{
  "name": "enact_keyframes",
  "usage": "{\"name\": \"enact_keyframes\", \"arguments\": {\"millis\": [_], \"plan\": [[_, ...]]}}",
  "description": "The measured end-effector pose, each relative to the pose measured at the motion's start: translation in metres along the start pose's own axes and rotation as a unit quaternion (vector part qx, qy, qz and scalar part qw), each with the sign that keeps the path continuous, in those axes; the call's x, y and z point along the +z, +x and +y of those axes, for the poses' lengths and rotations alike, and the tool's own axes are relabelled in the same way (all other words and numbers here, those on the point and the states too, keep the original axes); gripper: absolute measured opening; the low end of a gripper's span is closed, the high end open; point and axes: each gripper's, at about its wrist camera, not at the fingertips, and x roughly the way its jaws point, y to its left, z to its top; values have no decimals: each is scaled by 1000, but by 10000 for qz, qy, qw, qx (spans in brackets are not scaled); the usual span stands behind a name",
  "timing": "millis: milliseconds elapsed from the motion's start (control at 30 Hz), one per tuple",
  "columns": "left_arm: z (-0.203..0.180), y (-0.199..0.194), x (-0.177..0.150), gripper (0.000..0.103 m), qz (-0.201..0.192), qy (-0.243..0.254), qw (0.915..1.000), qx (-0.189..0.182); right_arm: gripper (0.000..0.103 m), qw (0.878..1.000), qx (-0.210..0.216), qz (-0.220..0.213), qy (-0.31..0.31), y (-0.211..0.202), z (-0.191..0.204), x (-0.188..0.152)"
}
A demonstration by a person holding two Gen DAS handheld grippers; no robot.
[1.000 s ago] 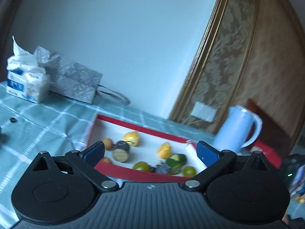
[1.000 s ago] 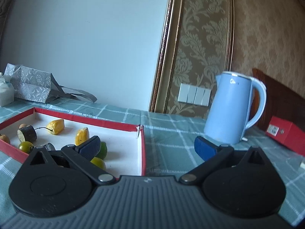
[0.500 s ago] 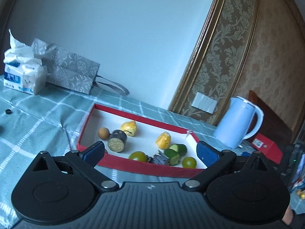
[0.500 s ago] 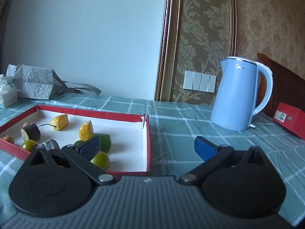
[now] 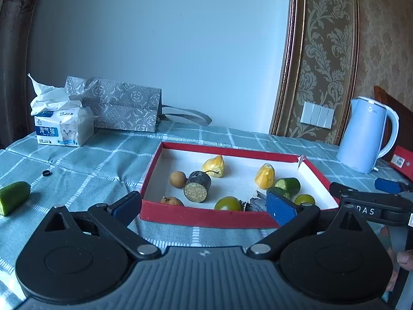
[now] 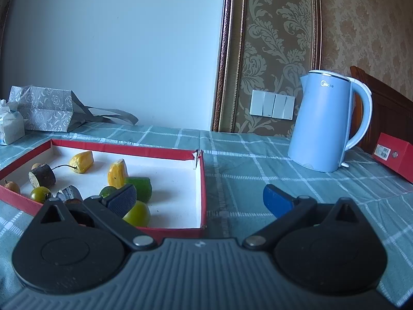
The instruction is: Organize fruits
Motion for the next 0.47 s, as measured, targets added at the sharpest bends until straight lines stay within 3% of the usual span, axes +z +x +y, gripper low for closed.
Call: {"name": "enact_keyframes", "arguments": {"millis": [367,467], "plan": [[-13,6,-4,103,72,264,9966,780,103,9999,-18,51,-129,2,4,-1],[-14,7,-5,103,91,285,9961,831,103,9998,-45,19,-197,1,5,-1]]}}
